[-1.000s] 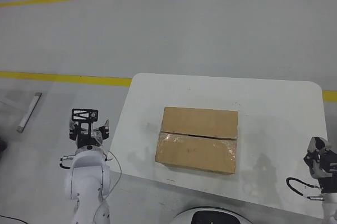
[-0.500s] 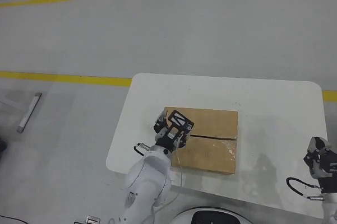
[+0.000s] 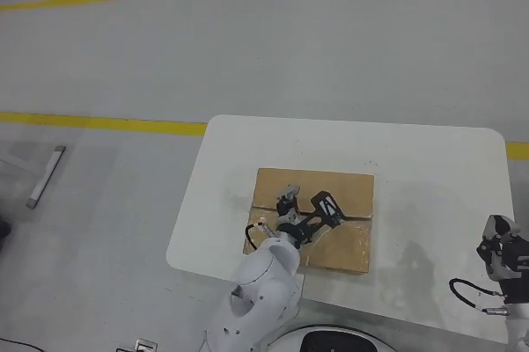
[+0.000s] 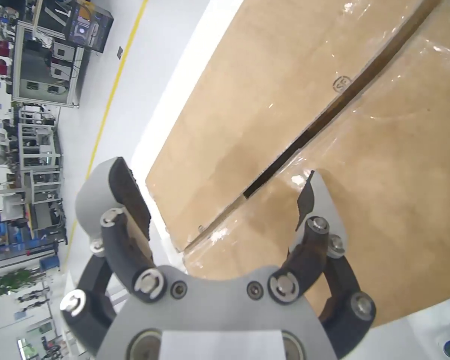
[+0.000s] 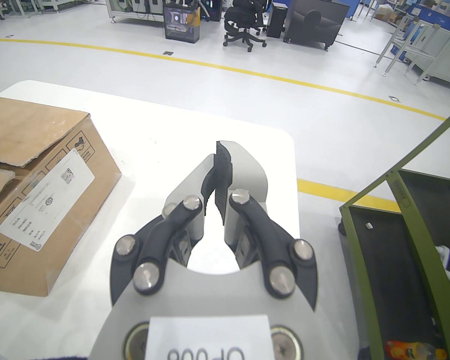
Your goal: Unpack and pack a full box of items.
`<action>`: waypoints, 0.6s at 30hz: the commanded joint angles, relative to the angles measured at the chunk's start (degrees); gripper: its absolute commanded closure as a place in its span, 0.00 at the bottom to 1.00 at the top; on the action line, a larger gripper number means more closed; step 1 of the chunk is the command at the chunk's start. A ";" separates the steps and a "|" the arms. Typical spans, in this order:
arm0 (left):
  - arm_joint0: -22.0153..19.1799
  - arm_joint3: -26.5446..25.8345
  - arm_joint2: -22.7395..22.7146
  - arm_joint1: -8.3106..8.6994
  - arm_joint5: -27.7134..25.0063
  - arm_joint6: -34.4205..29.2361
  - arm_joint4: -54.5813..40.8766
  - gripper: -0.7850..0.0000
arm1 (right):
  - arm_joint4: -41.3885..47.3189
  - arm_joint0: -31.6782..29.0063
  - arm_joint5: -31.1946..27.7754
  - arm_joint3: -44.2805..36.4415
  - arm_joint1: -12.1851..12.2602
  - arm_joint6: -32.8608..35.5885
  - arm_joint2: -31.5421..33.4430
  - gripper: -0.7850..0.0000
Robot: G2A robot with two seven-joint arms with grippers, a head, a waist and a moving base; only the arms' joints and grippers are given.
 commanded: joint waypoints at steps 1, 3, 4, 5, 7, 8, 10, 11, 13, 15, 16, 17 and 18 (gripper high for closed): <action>-0.78 1.59 0.61 -0.04 -0.21 0.01 2.29 0.00 | 0.00 0.00 0.00 0.00 0.00 0.00 0.00 1.00; -1.61 2.90 1.15 -0.11 0.05 0.19 4.54 0.00 | 0.00 0.00 0.00 0.00 0.00 0.00 0.00 1.00; -1.91 3.34 1.33 -0.18 0.22 0.40 4.97 0.00 | 0.00 0.00 0.00 0.00 0.00 0.00 0.00 1.00; -2.20 3.62 1.27 -0.28 0.87 0.55 4.94 0.00 | 0.00 0.00 0.00 0.00 0.00 0.00 0.00 1.00; -2.94 4.48 1.44 -0.43 1.77 0.51 6.19 0.00 | 0.00 0.00 0.00 0.00 0.00 0.00 0.00 1.00; -3.32 5.04 1.67 -0.49 1.92 0.50 7.10 0.00 | 0.00 0.00 0.00 0.00 0.00 0.00 0.00 1.00; -4.03 6.07 2.23 -0.60 2.22 0.88 8.95 0.00 | 0.00 0.00 0.00 0.00 0.00 0.00 0.00 1.00; -4.26 6.50 2.45 -0.67 2.45 1.20 9.47 0.00 | 0.00 0.00 0.00 0.00 0.00 0.00 0.00 1.00; -4.70 7.24 2.74 -0.80 2.96 1.74 10.53 0.00 | 0.00 0.00 0.00 0.00 0.00 0.00 0.00 1.00; -4.92 7.67 2.72 -0.96 3.95 2.09 10.87 0.00 | 0.00 0.00 0.00 0.00 0.00 0.00 0.00 1.00; -5.03 7.80 2.71 -1.03 4.19 2.26 10.98 0.00 | 0.00 0.00 0.00 0.00 0.00 0.00 0.00 1.00; -5.10 7.79 2.59 -1.10 4.75 2.44 11.03 0.00 | 0.00 0.00 0.00 0.00 0.00 0.00 0.00 1.00; -5.20 7.63 2.43 -1.18 5.44 2.83 11.02 0.35 | 0.00 0.00 0.00 0.00 0.00 0.00 0.00 1.00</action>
